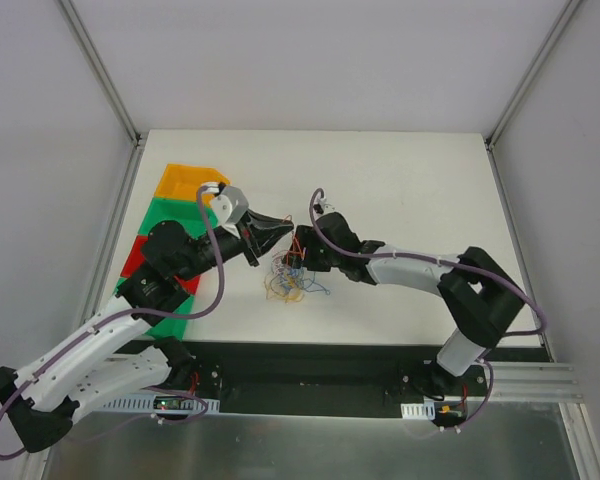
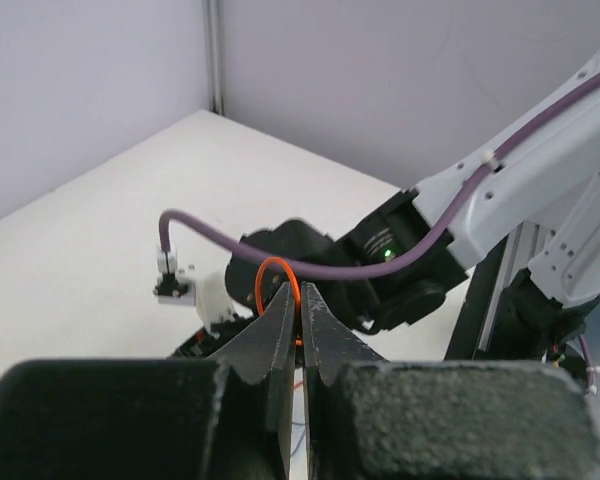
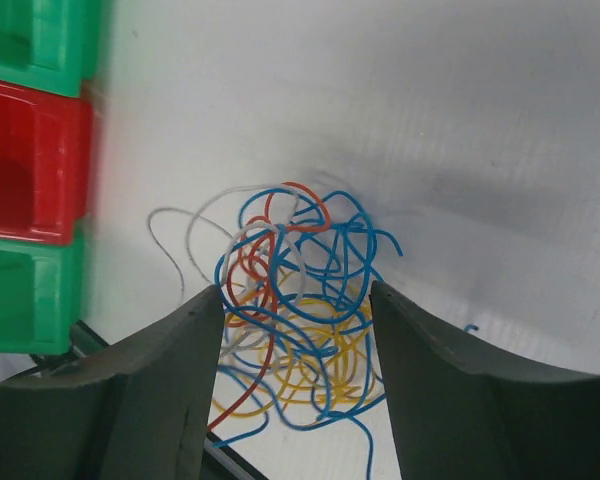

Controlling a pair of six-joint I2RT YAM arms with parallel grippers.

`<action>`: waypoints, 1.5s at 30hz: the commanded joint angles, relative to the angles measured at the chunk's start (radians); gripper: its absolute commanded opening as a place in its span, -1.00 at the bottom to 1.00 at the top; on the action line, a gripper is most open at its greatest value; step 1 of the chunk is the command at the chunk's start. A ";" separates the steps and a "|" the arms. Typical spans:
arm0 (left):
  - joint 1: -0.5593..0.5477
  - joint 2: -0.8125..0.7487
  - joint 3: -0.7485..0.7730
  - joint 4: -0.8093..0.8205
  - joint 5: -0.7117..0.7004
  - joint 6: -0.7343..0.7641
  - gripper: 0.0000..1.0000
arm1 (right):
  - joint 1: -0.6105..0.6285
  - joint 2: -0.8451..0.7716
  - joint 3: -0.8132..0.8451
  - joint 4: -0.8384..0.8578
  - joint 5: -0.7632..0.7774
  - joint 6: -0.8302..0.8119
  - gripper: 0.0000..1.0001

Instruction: Untangle the cables

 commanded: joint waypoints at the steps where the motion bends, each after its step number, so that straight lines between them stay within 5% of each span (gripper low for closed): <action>1: 0.000 -0.089 -0.030 0.112 -0.050 0.018 -1.00 | -0.008 0.061 0.071 -0.032 0.010 0.047 0.17; 8: -0.001 -0.188 -0.098 0.156 -0.326 0.031 -1.00 | -0.090 -0.090 -0.064 -0.225 0.239 0.049 -0.16; 14: 0.000 -0.277 -0.153 0.190 -0.602 0.060 -1.00 | -0.240 -0.371 -0.218 -0.438 0.448 0.017 -0.17; 19: -0.001 -0.314 -0.174 0.219 -0.698 0.084 -1.00 | -0.347 -0.590 -0.258 -0.578 0.522 -0.121 -0.02; 23: 0.000 -0.288 -0.162 0.218 -0.597 0.078 -1.00 | -0.296 -0.695 -0.284 -0.358 0.193 -0.366 0.41; 26: -0.001 -0.268 -0.154 0.207 -0.529 0.058 -1.00 | -0.148 -0.675 -0.259 -0.211 0.111 -0.442 0.57; 32: -0.001 -0.256 -0.147 0.201 -0.498 0.053 -1.00 | 0.077 -0.419 -0.089 -0.048 0.053 -0.564 0.58; 39: 0.000 -0.253 -0.145 0.198 -0.492 0.061 -1.00 | 0.187 -0.105 0.175 -0.088 0.263 -0.615 0.49; 42: 0.000 -0.250 -0.142 0.195 -0.488 0.061 -1.00 | 0.195 -0.065 0.177 -0.025 0.322 -0.583 0.33; 45: 0.000 -0.247 -0.142 0.196 -0.483 0.054 -1.00 | 0.190 -0.081 0.140 -0.028 0.489 -0.530 -0.34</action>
